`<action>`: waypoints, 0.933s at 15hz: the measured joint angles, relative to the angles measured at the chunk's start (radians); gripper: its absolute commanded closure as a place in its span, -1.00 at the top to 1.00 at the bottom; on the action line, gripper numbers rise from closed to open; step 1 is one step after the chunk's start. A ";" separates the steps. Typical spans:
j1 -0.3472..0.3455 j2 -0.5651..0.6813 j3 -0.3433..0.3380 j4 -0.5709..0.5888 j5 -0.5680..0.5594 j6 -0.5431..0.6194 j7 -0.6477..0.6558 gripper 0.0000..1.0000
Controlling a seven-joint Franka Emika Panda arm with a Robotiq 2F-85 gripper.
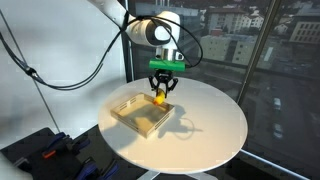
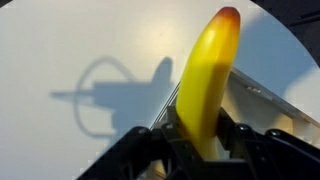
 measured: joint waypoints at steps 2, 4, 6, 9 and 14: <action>0.000 0.004 0.000 0.000 0.000 0.000 0.000 -0.68; 0.000 0.006 0.000 0.000 0.000 0.000 0.000 -0.68; 0.001 0.006 0.001 0.002 0.000 0.000 0.000 -0.68; 0.003 0.006 0.009 0.011 0.000 0.000 0.000 -0.68; 0.018 0.006 0.037 0.035 0.002 0.001 -0.003 -0.68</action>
